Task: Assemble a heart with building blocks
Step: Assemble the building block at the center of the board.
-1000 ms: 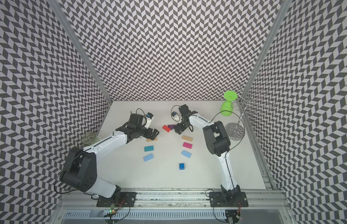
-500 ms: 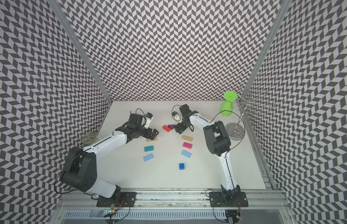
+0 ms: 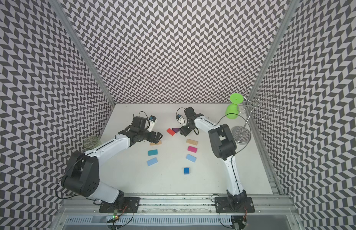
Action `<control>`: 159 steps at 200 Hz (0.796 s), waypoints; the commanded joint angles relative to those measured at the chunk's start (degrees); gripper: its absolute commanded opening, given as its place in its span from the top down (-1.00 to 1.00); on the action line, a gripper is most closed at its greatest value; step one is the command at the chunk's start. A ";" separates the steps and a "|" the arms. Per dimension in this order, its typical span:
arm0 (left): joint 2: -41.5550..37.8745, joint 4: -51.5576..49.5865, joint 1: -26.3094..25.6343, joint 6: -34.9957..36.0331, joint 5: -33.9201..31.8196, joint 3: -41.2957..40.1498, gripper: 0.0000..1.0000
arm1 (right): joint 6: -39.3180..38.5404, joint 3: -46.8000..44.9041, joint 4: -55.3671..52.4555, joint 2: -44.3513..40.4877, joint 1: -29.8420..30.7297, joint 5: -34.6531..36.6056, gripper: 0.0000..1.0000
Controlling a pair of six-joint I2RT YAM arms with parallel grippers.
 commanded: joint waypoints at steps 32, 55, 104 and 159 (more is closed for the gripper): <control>-1.02 -0.30 0.44 0.20 0.09 0.10 -0.98 | 0.61 -0.63 -2.79 2.22 0.19 -1.89 -0.19; -1.28 -0.22 0.44 0.16 0.13 -0.21 -0.98 | 0.93 -0.90 -2.87 2.13 0.36 -2.17 -0.19; -1.94 -0.03 0.44 0.30 0.23 -0.85 -0.98 | 1.75 -2.47 -1.78 1.30 1.14 -2.22 -0.19; -2.34 -0.21 0.52 0.43 0.10 -1.23 -0.98 | 2.30 -2.49 -1.45 1.21 1.50 -2.19 -0.19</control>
